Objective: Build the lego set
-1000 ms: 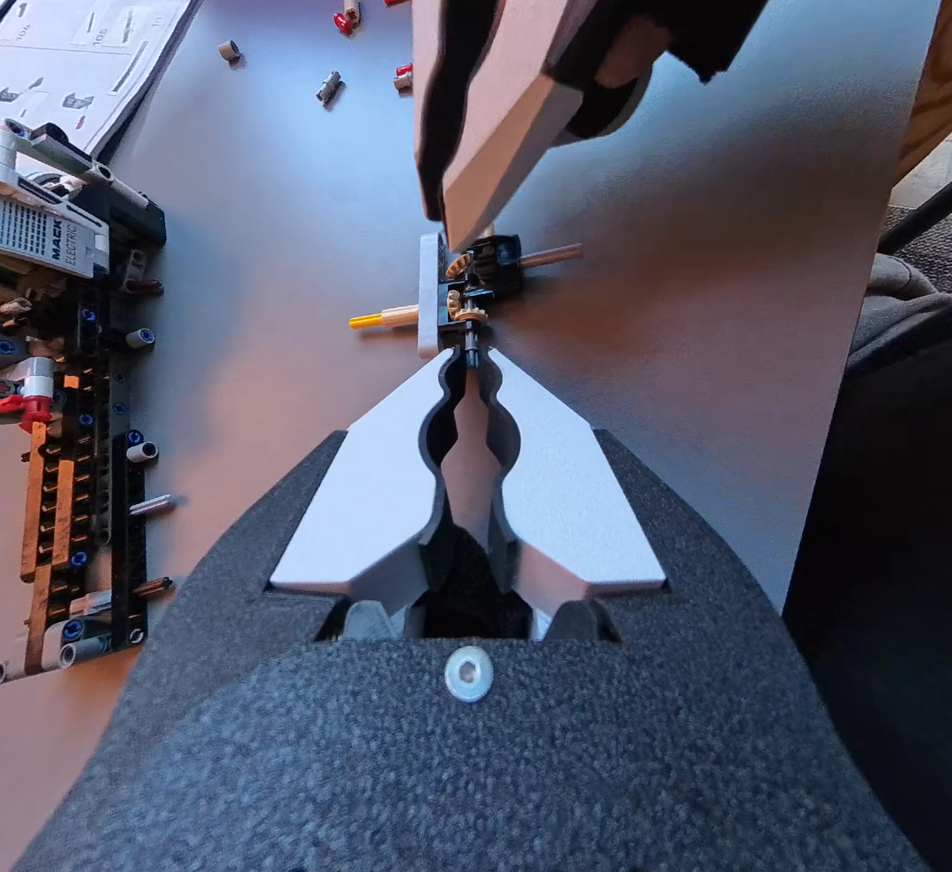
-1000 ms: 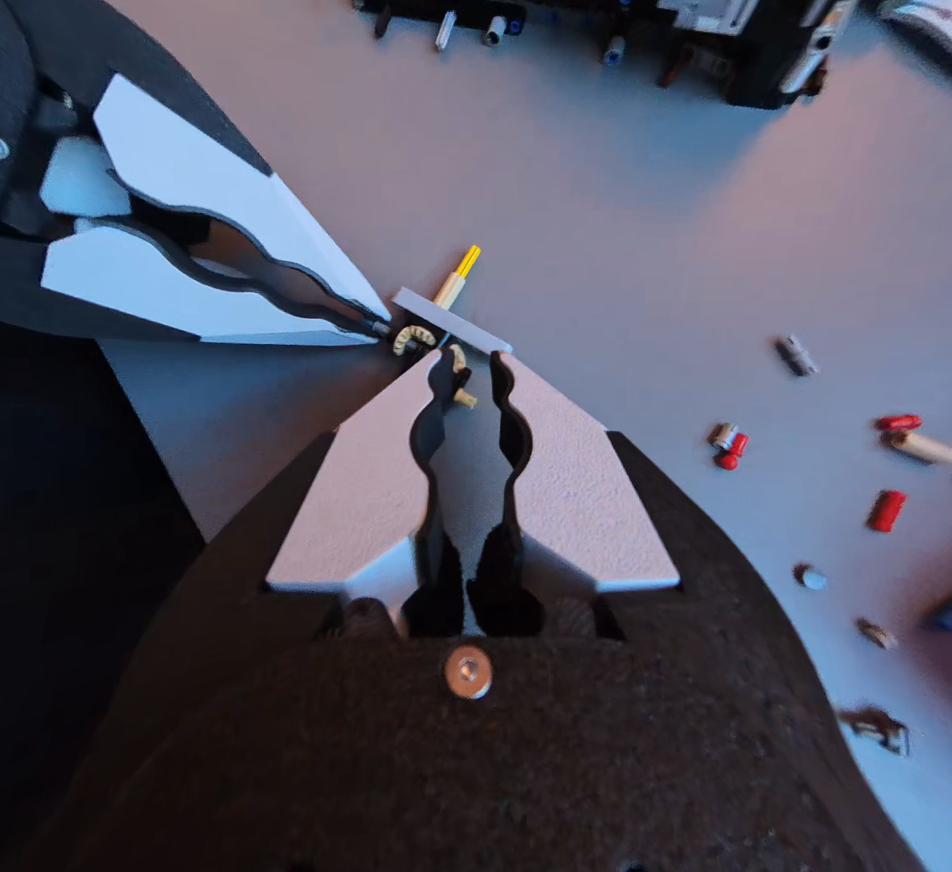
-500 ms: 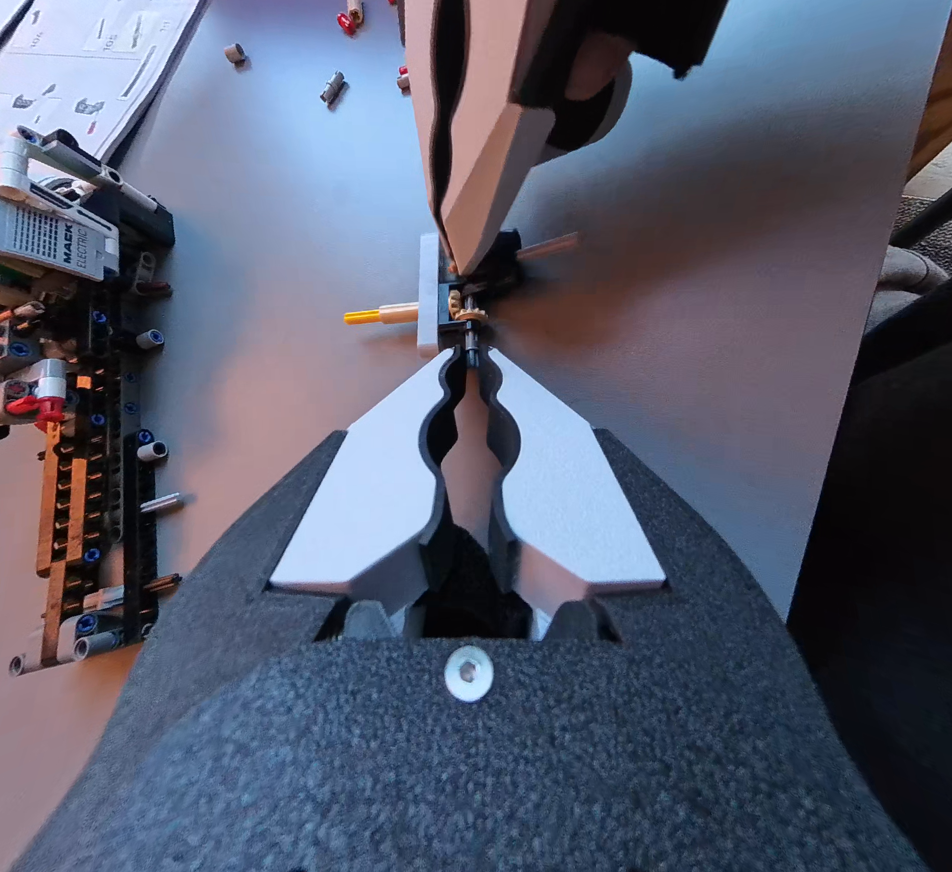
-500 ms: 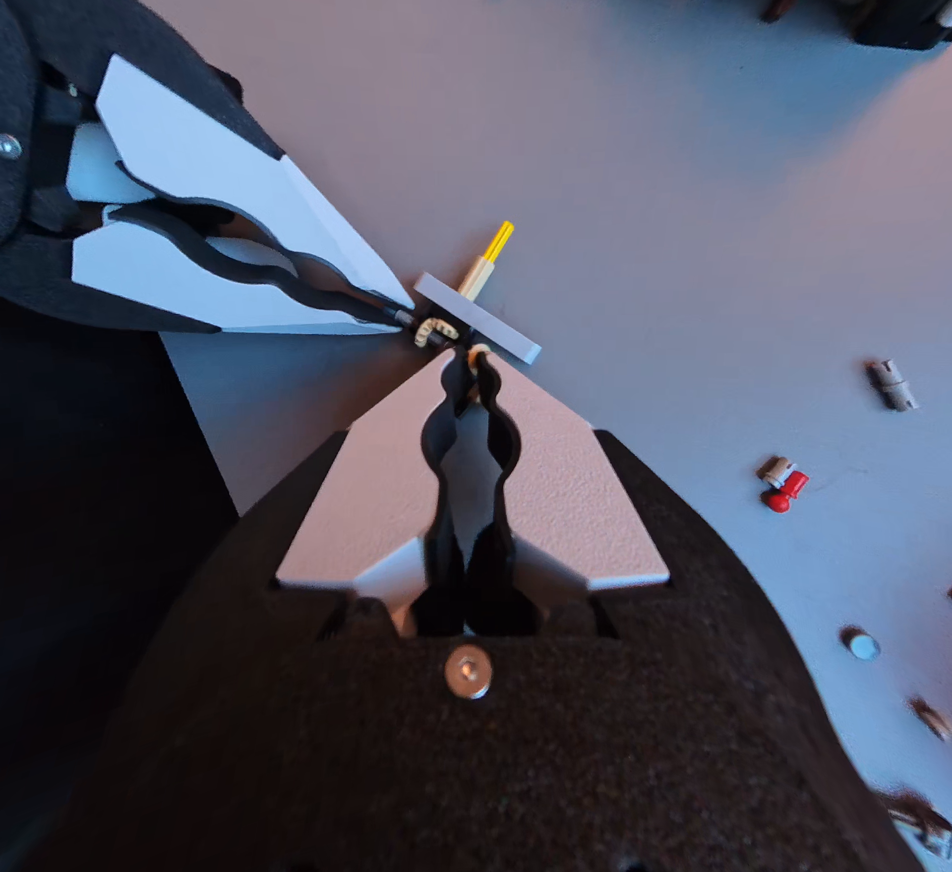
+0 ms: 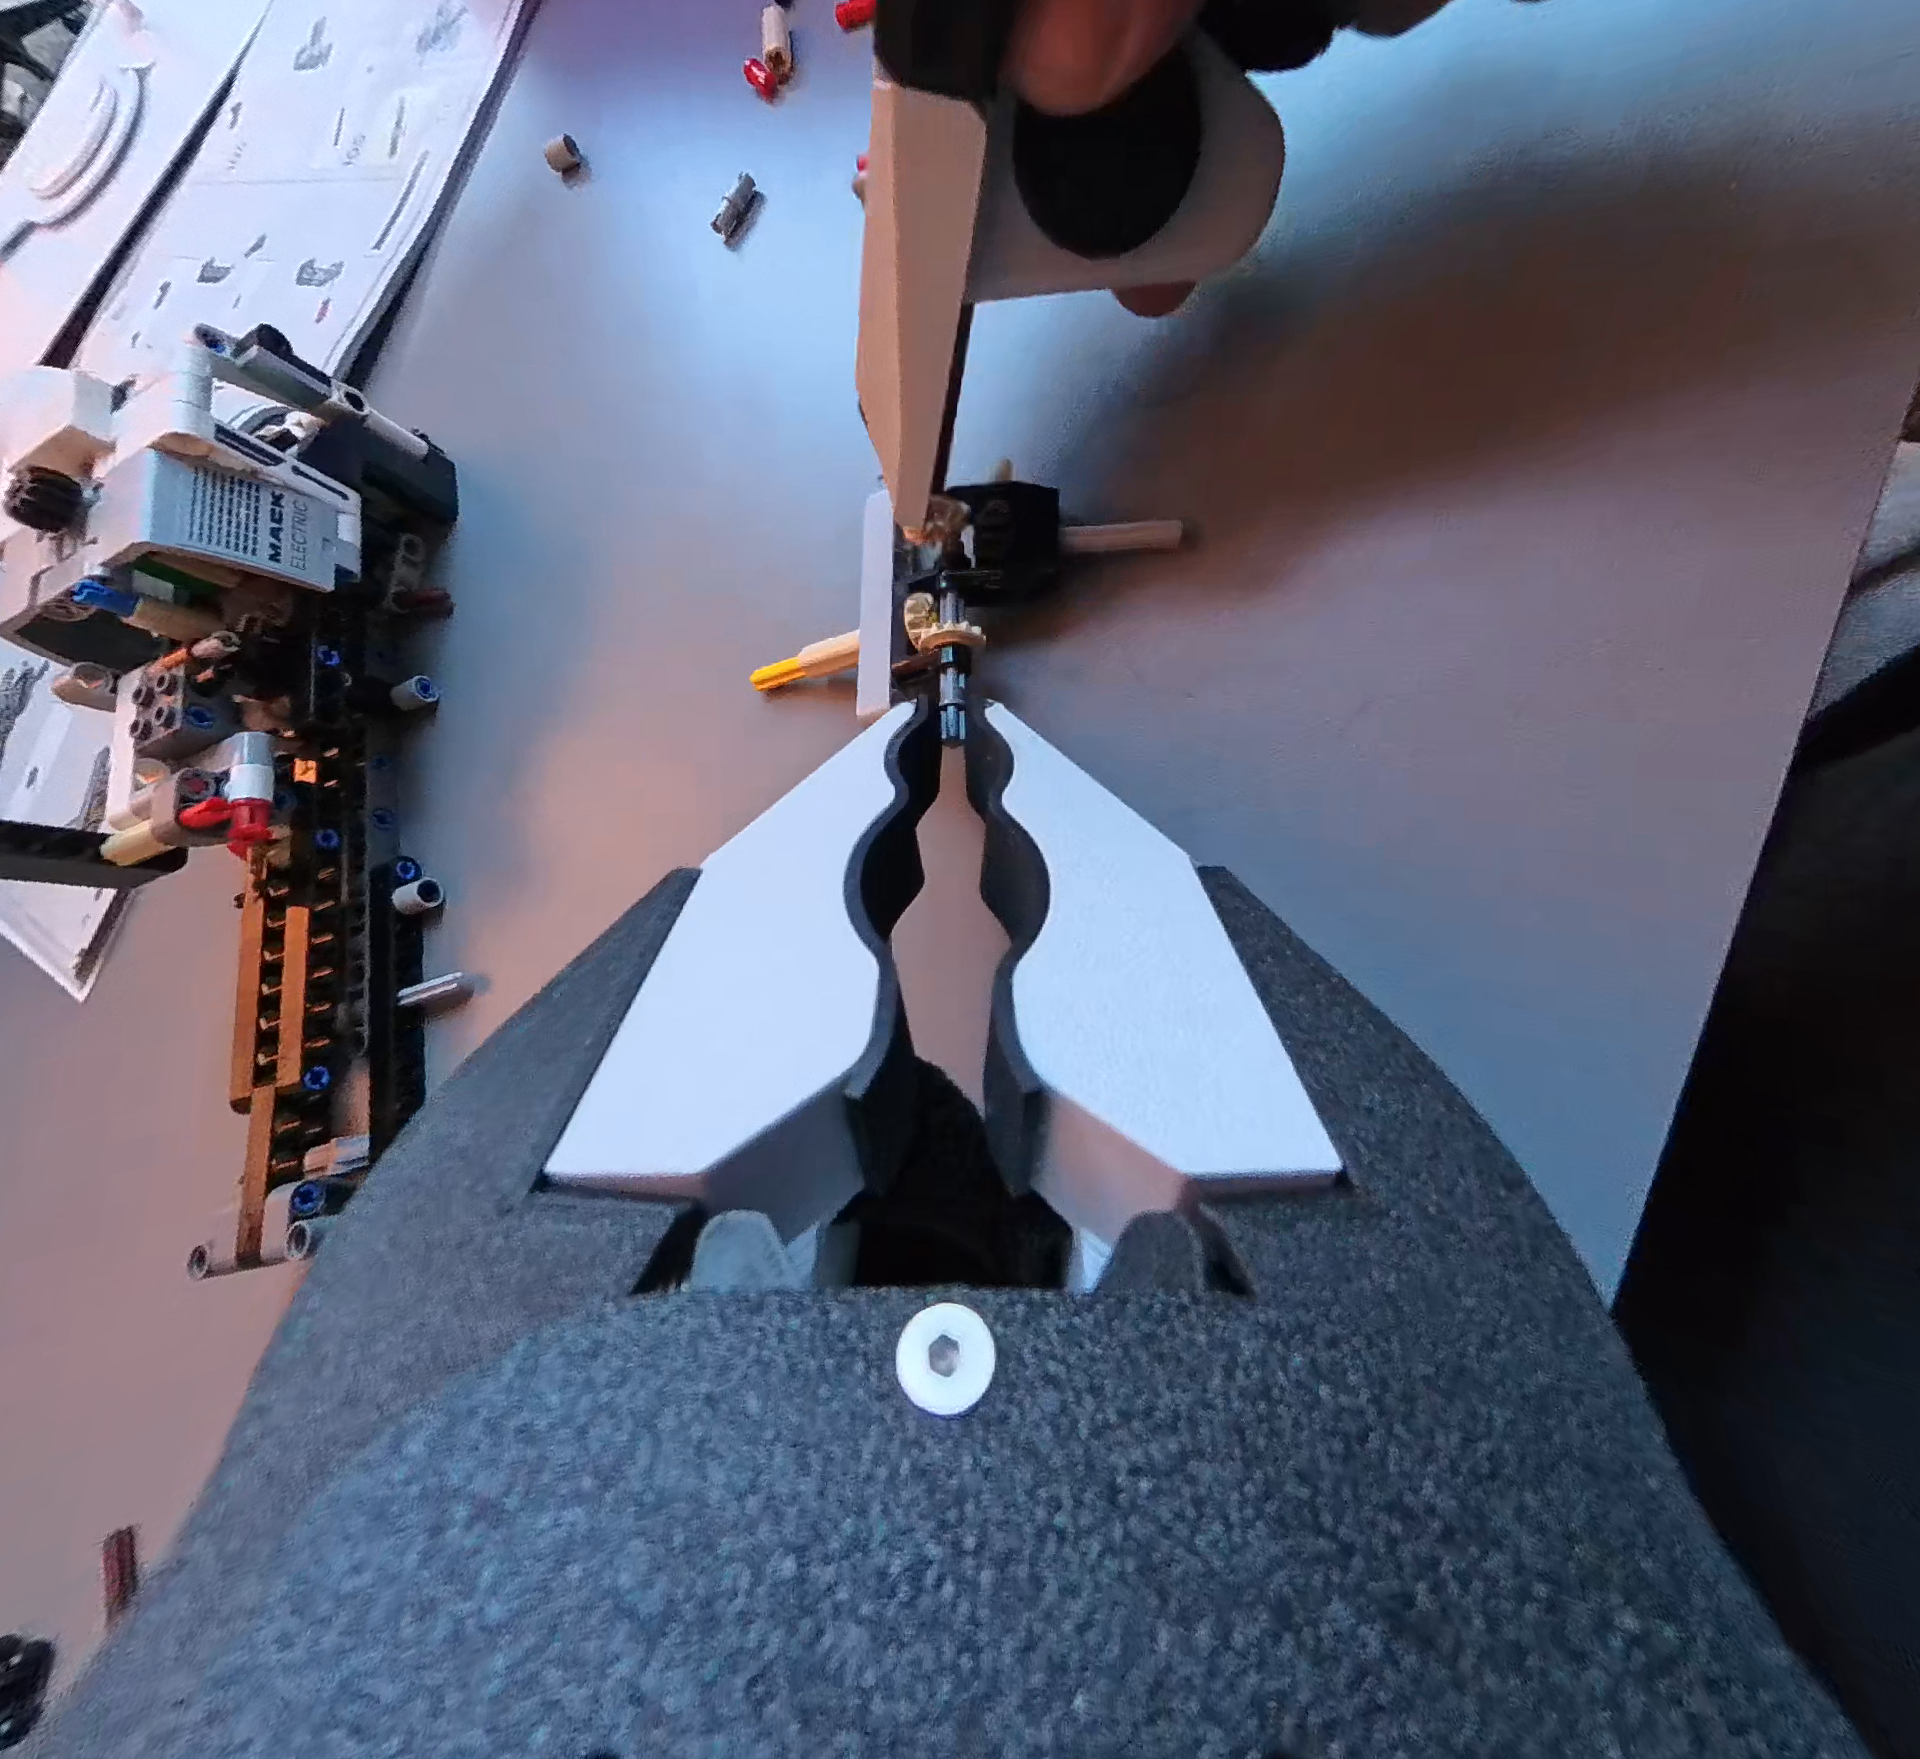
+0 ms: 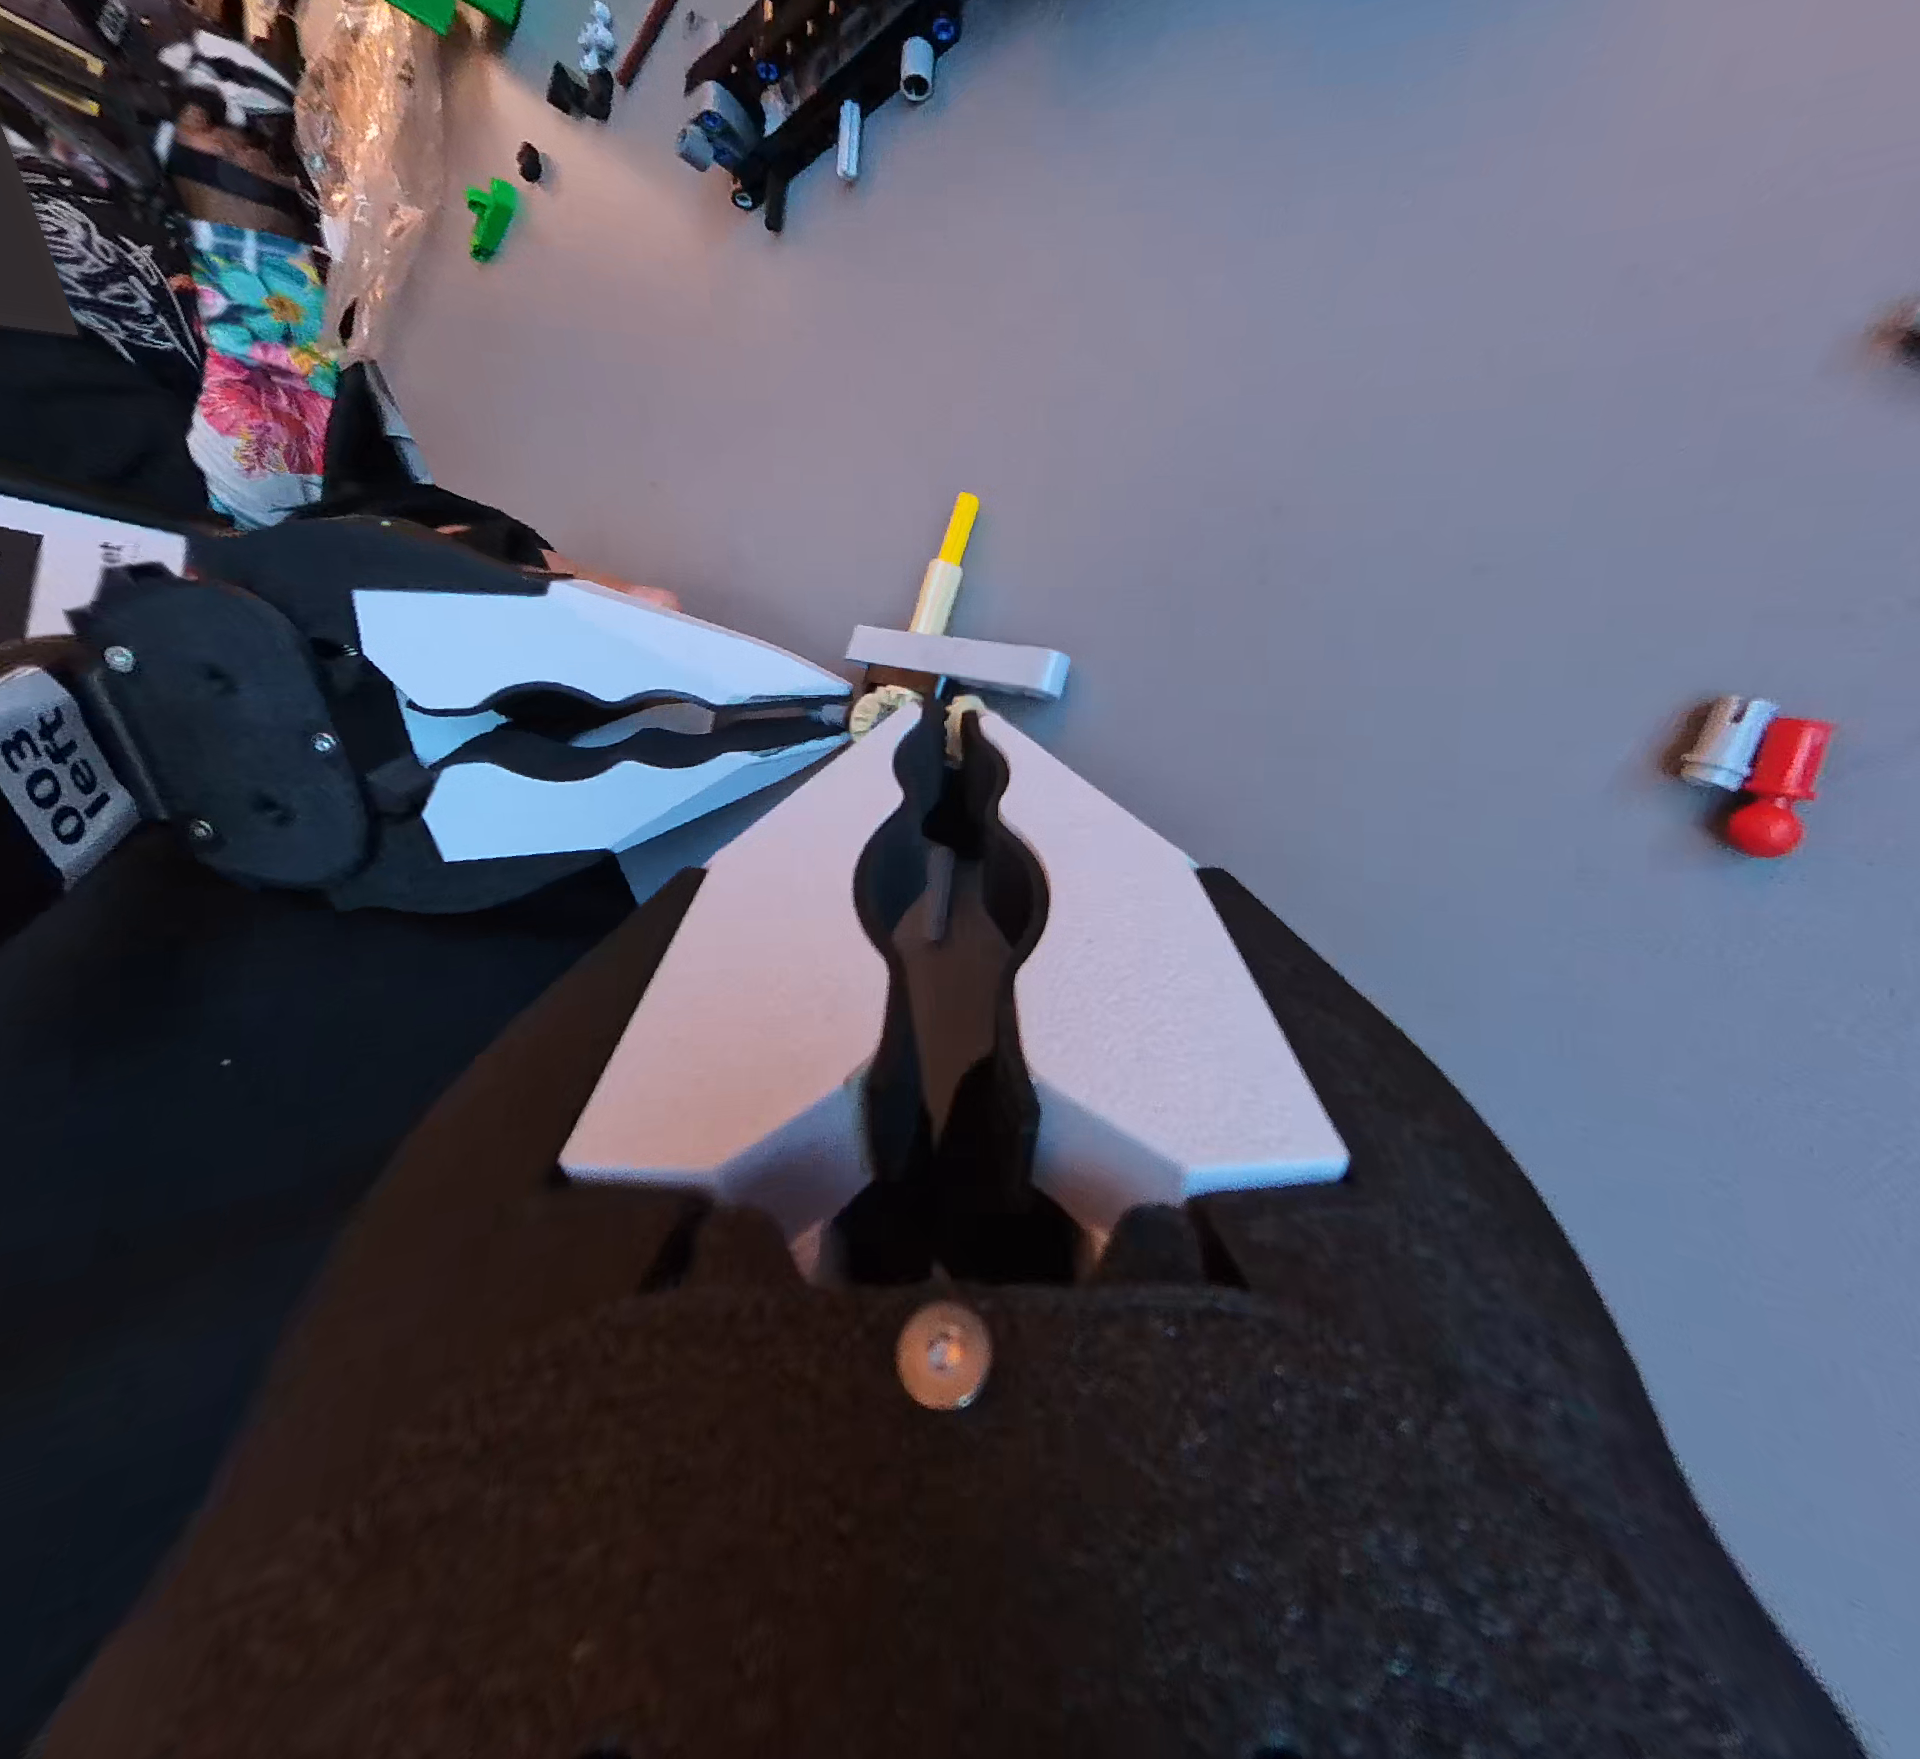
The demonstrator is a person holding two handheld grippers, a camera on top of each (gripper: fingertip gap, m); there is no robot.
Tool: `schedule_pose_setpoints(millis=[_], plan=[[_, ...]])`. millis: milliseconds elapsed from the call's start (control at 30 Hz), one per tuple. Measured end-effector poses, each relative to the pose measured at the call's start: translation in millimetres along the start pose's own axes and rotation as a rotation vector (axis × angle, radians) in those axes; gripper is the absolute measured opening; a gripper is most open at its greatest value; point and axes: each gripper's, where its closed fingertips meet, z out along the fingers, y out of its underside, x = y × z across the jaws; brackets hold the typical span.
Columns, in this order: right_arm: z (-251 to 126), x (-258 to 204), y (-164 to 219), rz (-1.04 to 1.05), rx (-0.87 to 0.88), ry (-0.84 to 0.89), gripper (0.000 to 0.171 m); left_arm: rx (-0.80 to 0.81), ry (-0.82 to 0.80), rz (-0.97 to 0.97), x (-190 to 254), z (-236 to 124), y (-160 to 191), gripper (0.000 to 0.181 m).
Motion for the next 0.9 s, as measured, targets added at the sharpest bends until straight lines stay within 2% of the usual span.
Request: schedule_pose_setpoints(millis=[133,567,800,900], plan=[[-0.1,-1.5,-0.2,0.015,-0.011,0.014,0.002,0.005,-0.004,0.001,-0.2,-0.5,-1.1,0.002],[1.6,0.9,3.6,-0.132,-0.044,0.125,0.003,-0.013,-0.004,-0.003,0.7,1.5,0.2,0.002],[1.4,7.7,3.0,-0.447,-0.095,0.373,0.003,-0.020,-0.008,0.012,1.7,2.9,0.8,0.002],[-2.9,9.6,2.8,-0.454,-0.101,0.407,0.003,-0.025,-0.001,0.005,1.8,4.5,2.3,0.002]])
